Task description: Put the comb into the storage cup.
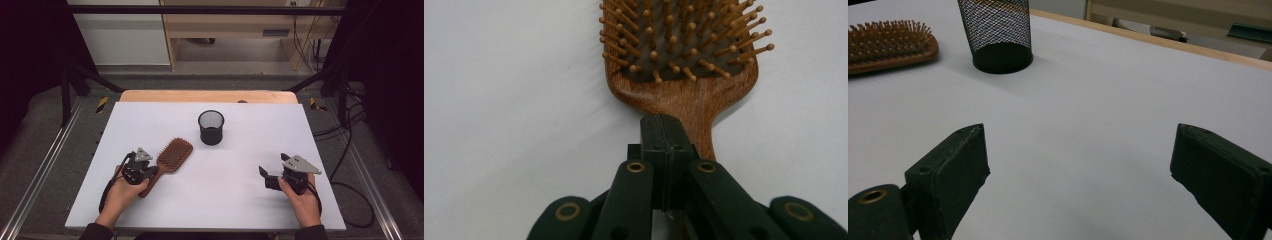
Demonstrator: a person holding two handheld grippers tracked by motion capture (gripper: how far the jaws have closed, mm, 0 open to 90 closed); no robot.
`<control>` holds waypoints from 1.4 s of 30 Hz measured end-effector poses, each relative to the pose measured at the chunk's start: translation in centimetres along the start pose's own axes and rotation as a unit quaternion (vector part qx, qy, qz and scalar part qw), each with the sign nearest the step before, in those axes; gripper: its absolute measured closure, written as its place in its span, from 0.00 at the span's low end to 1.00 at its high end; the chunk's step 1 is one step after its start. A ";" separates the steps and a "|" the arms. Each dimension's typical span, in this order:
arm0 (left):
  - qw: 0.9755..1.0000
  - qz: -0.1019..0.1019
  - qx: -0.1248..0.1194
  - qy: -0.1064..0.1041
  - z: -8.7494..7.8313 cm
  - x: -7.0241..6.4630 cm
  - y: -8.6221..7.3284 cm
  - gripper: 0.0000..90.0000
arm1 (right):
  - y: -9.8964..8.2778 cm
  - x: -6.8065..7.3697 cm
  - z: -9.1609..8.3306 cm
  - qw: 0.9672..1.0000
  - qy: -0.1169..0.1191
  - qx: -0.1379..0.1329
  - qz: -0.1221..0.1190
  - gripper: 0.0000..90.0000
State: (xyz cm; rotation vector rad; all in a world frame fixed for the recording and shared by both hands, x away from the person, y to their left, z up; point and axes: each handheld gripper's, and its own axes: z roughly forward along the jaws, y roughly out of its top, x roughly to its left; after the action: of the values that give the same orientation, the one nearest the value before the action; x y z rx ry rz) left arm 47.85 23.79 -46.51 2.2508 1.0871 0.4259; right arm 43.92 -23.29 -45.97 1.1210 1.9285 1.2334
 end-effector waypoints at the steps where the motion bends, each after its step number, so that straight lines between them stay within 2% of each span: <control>1: 1.000 0.000 0.000 0.000 0.0 0.0 0.0 1.00 | 0.0 0.1 0.0 1.000 0.000 0.000 -0.003 0.09; 8: 1.000 0.003 -0.002 0.000 -0.2 -0.4 -0.1 1.00 | 0.0 0.2 0.1 1.000 0.002 0.002 -0.004 0.09; 13: 1.000 -0.004 -0.008 0.005 -0.4 -0.3 0.1 1.00 | 0.1 0.2 0.0 1.000 0.004 -0.002 -0.002 0.09; 17: 1.000 -0.007 -0.009 0.001 -0.7 -0.4 0.6 1.00 | -0.1 -0.1 0.1 1.000 0.015 0.000 0.000 0.09; 23: 1.000 0.004 -0.007 0.010 -1.4 -1.0 2.1 1.00 | 0.1 0.3 0.1 0.999 0.032 -0.006 -0.009 0.09; 25: 1.000 0.009 -0.019 0.019 -2.1 -1.4 2.6 1.00 | 0.2 0.5 0.0 0.999 0.034 -0.006 -0.016 0.09; 28: 0.999 0.031 -0.025 0.035 -3.3 -2.3 3.3 0.99 | 0.3 0.7 -0.4 0.999 0.033 -0.012 -0.019 0.09; 31: 0.999 0.034 -0.016 0.036 -3.8 -2.8 3.8 0.92 | 0.4 0.8 -0.5 0.999 0.029 -0.011 -0.022 0.09; 34: 0.998 0.036 -0.001 0.046 -4.0 -3.0 4.3 0.77 | 0.4 0.7 -0.4 1.000 0.018 -0.006 -0.023 0.09; 36: 0.999 0.026 0.004 0.048 -4.1 -3.1 4.6 0.64 | 0.3 0.3 -0.5 1.000 0.011 -0.007 -0.015 0.09; 37: 0.999 0.019 0.009 0.046 -4.0 -3.0 4.8 0.49 | 0.2 0.1 -0.5 1.000 0.008 -0.005 -0.012 0.08; 38: 0.999 0.012 0.013 0.046 -4.0 -2.9 4.8 0.49 | 0.2 0.1 -0.5 1.000 0.008 -0.005 -0.012 0.08; 39: 0.999 0.002 0.013 0.049 -3.9 -2.8 4.8 0.45 | 0.1 0.0 -0.4 1.000 0.008 -0.002 -0.011 0.08; 40: 0.999 -0.002 0.013 0.050 -3.9 -2.8 4.8 0.36 | 0.0 0.0 -0.2 1.000 0.006 0.003 -0.012 0.08; 42: 0.999 -0.010 0.017 0.050 -3.7 -2.5 4.8 0.33 | 0.0 0.0 -0.2 1.000 0.006 0.002 -0.012 0.08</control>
State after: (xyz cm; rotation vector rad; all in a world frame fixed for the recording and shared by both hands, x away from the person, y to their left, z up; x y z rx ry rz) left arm 47.26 20.82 -40.70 2.2678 1.1742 0.5214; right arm 43.76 -23.33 -45.86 1.0920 1.9492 1.2270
